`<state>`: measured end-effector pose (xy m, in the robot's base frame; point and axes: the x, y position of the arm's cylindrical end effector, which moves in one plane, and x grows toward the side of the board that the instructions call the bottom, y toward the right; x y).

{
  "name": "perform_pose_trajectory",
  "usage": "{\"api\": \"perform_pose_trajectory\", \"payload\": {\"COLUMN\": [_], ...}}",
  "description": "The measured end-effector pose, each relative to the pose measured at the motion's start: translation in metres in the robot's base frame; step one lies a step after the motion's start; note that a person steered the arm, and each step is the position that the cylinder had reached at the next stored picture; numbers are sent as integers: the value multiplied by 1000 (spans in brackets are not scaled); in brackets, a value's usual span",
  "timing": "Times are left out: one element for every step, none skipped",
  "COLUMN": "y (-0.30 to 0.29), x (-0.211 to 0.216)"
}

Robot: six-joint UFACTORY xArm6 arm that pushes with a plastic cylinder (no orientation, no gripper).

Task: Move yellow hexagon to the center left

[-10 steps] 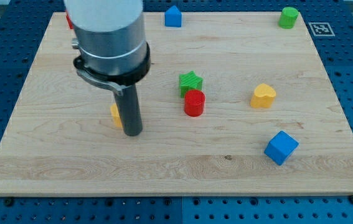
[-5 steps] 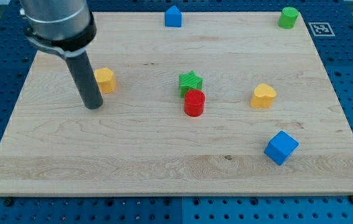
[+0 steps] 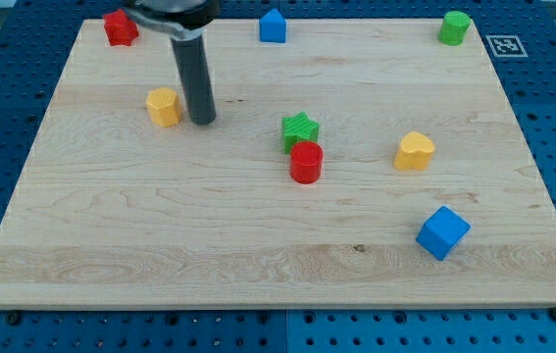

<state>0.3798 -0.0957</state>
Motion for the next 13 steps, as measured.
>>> {"api": "perform_pose_trajectory", "payload": {"y": [-5,-15,-22,-33,-45,-49,-35,-35,-39,-47,-63,-78,-87], "x": [-22,-23,-23,-18,-3,-2,5,15,15,15,15,15,15]}}
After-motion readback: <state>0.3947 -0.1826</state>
